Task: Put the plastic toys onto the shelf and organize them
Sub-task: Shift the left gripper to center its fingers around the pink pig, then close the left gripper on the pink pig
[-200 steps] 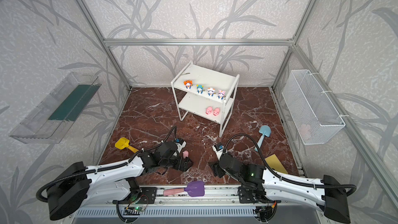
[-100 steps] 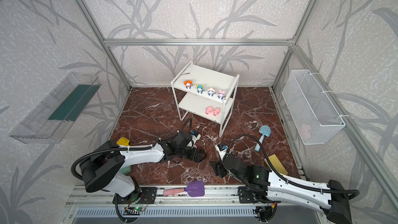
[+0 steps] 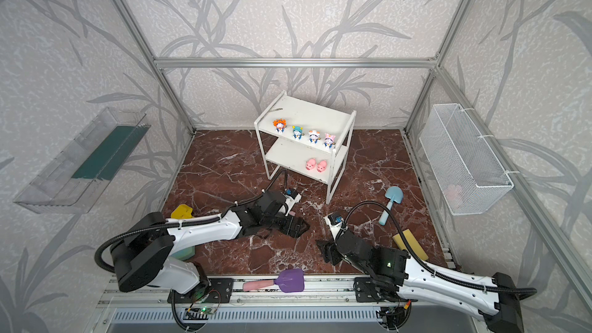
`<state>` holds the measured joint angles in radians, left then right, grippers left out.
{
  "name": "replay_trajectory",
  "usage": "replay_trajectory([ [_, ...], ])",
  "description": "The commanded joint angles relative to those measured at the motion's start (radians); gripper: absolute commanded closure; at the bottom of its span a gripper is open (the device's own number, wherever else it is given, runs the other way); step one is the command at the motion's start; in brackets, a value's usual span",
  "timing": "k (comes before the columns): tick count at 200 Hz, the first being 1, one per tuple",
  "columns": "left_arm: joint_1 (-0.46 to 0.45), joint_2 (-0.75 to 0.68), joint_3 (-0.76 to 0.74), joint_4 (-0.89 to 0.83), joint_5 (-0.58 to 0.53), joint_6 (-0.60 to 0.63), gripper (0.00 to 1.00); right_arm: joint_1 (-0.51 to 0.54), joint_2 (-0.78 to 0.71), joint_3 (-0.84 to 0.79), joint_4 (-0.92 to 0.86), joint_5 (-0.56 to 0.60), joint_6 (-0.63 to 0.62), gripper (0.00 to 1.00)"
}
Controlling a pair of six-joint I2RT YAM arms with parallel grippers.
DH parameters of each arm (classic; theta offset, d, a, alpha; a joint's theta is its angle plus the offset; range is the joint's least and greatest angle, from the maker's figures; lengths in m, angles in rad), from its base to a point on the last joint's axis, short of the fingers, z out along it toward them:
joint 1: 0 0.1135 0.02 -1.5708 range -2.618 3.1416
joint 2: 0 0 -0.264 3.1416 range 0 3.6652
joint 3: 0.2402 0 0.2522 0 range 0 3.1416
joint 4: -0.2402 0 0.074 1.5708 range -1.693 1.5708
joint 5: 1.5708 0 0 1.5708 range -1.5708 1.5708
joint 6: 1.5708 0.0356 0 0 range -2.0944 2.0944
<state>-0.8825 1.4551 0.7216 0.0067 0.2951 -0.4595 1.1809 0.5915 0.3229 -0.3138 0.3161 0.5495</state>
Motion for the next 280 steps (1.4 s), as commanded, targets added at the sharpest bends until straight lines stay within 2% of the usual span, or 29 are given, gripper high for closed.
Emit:
replay_trajectory([
  [1,0.004,-0.054,-0.034,-0.068,-0.074,0.039,0.01,0.004,0.028,-0.012,0.034,0.012,-0.002,0.28],
  [29,0.018,-0.098,-0.06,-0.069,-0.161,0.054,0.01,0.004,0.048,-0.007,0.04,0.001,-0.001,0.28],
  [54,0.054,-0.084,-0.06,-0.061,-0.173,0.077,0.01,0.005,0.027,-0.008,0.023,0.004,-0.002,0.28],
  [88,0.097,-0.014,-0.056,-0.01,-0.125,0.11,0.01,0.004,-0.011,-0.007,-0.011,0.011,0.001,0.28],
  [142,0.108,0.129,0.02,-0.023,0.072,0.197,0.01,0.004,-0.047,-0.022,-0.031,0.011,0.017,0.28],
  [178,0.088,0.114,-0.012,-0.002,0.084,0.191,0.01,0.004,-0.042,-0.027,-0.023,0.01,0.017,0.28],
  [207,0.072,0.108,-0.024,-0.008,0.09,0.202,0.05,0.004,-0.027,-0.028,0.0,0.009,0.014,0.28],
  [226,0.069,0.117,-0.021,-0.013,0.07,0.202,0.09,0.005,-0.01,-0.027,0.008,0.006,0.013,0.28],
  [280,0.066,0.182,0.014,-0.033,-0.081,0.171,0.1,0.004,-0.028,-0.021,-0.019,0.009,0.014,0.28],
])
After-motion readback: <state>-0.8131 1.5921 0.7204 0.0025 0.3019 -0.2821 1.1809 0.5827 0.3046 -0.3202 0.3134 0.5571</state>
